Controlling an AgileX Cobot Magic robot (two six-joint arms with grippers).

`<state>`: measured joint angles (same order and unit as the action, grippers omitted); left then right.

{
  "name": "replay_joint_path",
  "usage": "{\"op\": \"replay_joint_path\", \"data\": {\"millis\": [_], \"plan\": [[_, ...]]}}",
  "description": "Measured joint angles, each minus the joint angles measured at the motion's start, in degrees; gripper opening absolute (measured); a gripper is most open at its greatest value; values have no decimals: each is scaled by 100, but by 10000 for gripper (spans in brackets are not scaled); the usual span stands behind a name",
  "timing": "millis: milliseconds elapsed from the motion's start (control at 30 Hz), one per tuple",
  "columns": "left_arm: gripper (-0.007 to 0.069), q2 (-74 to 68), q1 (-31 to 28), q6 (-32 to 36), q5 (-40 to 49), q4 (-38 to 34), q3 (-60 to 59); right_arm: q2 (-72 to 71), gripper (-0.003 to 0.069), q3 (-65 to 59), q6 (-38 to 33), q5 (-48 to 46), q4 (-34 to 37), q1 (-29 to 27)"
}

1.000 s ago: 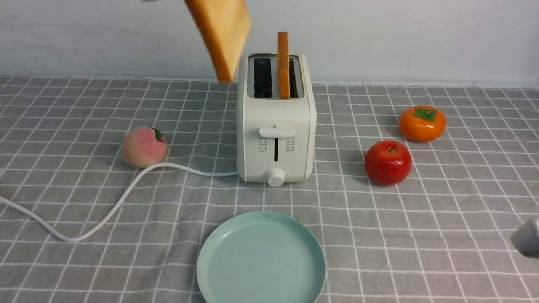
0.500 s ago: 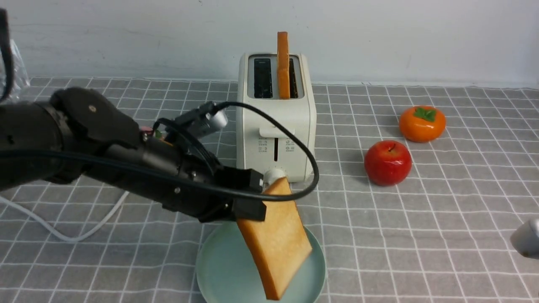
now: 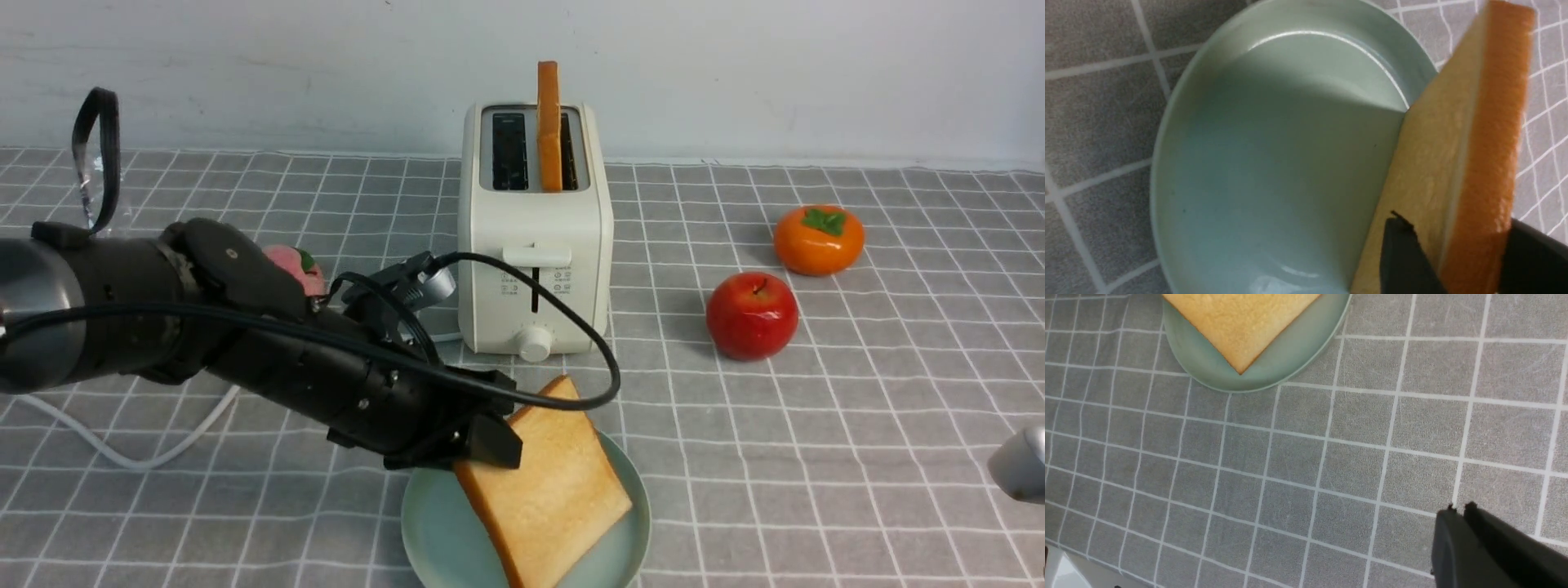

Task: Take toasted bread from bread machine on grey coffee table place on plate.
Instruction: 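Place the slice of bread on the plate with the left gripper, then grasp the toast slice in the toaster and pull it up out of the slot with the right gripper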

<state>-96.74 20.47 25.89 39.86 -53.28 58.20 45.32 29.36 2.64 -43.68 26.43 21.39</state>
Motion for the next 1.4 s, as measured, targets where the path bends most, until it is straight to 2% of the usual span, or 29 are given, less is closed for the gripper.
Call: {"op": "replay_joint_path", "data": {"millis": [100,167,233,300,367,400,467,500,733,900,933,967,1033,1200,1400], "plan": [[365,0,0,-446,228,696,72,101,33,309,0,-264,-16,0],[362,7,0,-1029,365,1380,144,250,33,653,0,-514,-78,0],[330,29,0,-1882,515,2367,276,507,35,1112,-5,-784,-250,0],[273,106,0,-2715,734,3303,403,810,40,1548,-2,-932,-466,0],[173,306,0,-3622,1056,4296,522,1273,51,2086,-2,-992,-616,0],[162,306,0,-3687,1085,4296,527,1273,52,2136,-2,-992,-623,0],[33,662,-5,-4217,1423,5078,539,1915,81,2775,-2,-1007,-662,0],[0,845,-5,-4300,1530,5205,539,2077,91,3006,-2,-1007,-673,0],[-14,2396,-5,-4495,1794,5361,339,3909,283,5121,-97,-1014,-757,0],[-14,3914,-5,-4536,1842,5237,-416,5466,501,7215,-157,-994,-761,0],[-14,3962,-5,-4536,1842,5237,-444,5466,501,7283,-157,-994,-761,0],[-14,4327,-5,-4542,1813,5223,-657,5884,550,7737,-157,-969,-761,0],[-14,4764,-5,-4562,1738,5223,-886,6432,596,8348,-157,-825,-709,0],[-14,5365,-5,-4755,1701,5200,-1279,7406,610,9227,-157,-291,-416,0],[-14,5675,-5,-5012,1891,5170,-1484,8201,571,9679,-185,103,-243,6]]}}
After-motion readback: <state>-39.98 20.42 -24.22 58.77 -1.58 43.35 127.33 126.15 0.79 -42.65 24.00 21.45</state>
